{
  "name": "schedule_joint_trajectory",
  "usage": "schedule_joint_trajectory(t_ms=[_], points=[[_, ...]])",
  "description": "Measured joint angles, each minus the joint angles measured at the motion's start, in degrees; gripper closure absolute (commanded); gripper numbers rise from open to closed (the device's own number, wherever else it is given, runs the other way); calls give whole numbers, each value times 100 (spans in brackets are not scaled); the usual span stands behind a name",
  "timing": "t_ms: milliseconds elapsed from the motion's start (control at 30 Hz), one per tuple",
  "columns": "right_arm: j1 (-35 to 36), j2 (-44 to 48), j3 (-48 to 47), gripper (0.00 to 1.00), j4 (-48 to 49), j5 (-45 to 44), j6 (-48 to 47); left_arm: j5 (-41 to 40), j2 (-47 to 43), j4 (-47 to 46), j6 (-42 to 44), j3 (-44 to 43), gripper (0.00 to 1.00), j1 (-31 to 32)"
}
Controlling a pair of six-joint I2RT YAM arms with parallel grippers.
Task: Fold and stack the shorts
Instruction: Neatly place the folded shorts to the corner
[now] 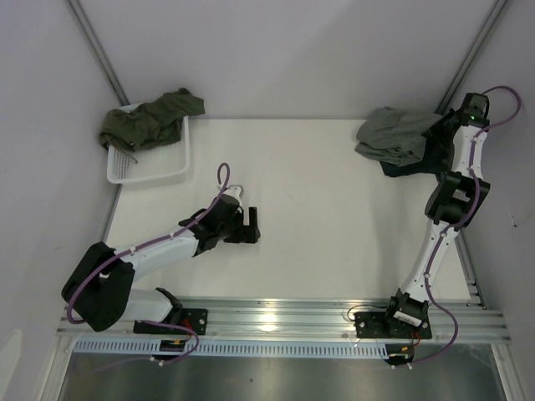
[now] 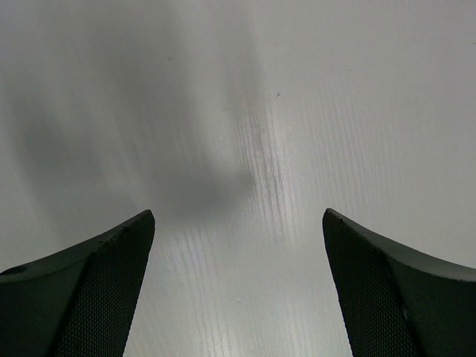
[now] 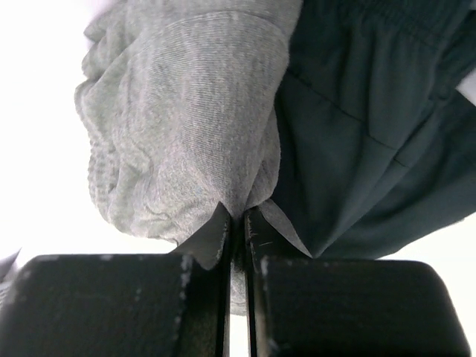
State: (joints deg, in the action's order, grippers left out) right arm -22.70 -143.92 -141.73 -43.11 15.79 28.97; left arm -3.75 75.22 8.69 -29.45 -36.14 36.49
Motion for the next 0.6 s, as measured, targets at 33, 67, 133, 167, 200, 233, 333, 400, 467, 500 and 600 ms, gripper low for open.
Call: schedule_joint_trajectory(t_ms=[33,67,133,167,200,233,333,400,467,500,600], points=[[-7,0,-42,100,-42,-70,-35,0,0,0,0,0,4,2],[-20,0,-63,100,-76,-160,-76,0,0,0,0,0,4,2],[-55,0,-68,100,-164,-308,-164,0,0,0,0,0,5,2],[-74,-2,-68,100,-205,-365,-212,0,4,0,0,0,5,2],[-92,-11,-68,100,-234,-409,-254,0,11,0,0,0,5,2],[-105,-17,-70,100,-249,-442,-306,0,22,0,0,0,4,2],[-109,-57,-138,100,-304,-481,-348,0,79,2,0,-4,5,2],[-107,-63,-157,100,-310,-459,-343,0,109,2,0,-7,5,2],[-94,-63,-181,100,-332,-468,-332,0,138,2,0,-11,5,7],[-76,-63,-205,100,-348,-525,-337,2,149,7,0,-13,5,11],[-7,-63,-258,100,-372,-769,-367,2,166,9,2,-37,5,24]])
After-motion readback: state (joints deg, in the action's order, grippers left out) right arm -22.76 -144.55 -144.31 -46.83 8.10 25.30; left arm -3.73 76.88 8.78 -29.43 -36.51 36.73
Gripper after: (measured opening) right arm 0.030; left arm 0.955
